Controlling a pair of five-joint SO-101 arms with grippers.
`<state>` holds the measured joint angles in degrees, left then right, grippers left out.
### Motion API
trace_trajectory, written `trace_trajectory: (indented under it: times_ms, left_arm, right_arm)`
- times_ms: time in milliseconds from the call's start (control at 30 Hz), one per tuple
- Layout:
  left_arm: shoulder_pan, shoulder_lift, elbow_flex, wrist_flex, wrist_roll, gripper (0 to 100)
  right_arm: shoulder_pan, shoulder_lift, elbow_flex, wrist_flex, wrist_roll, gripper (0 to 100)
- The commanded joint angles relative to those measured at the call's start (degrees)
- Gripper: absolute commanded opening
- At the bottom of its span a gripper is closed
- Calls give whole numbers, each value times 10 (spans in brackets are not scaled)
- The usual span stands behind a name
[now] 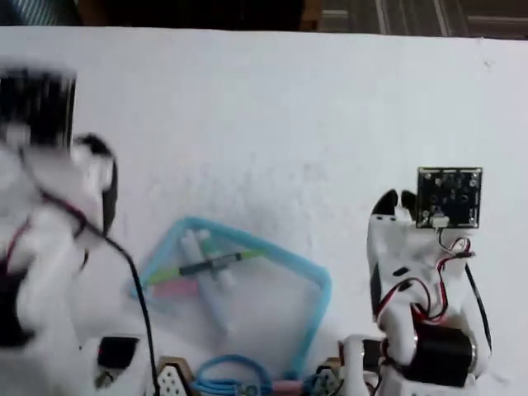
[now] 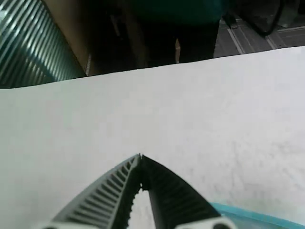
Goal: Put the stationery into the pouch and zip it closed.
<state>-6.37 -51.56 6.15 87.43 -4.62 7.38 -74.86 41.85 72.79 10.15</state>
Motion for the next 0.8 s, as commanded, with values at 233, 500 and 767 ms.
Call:
trace_trajectory:
  times_ms: [233,500,767]
  left_arm:
    - [-58,-550,804,-367,-110,24]
    - [-58,-495,856,-365,-121,24]
    - [-60,-500,911,-326,-125,24]
  right_arm:
    - [-20,-95,186,-70,17,19]
    - [-69,-287,351,-71,17,19]
    - [-73,-273,432,-73,17,19]
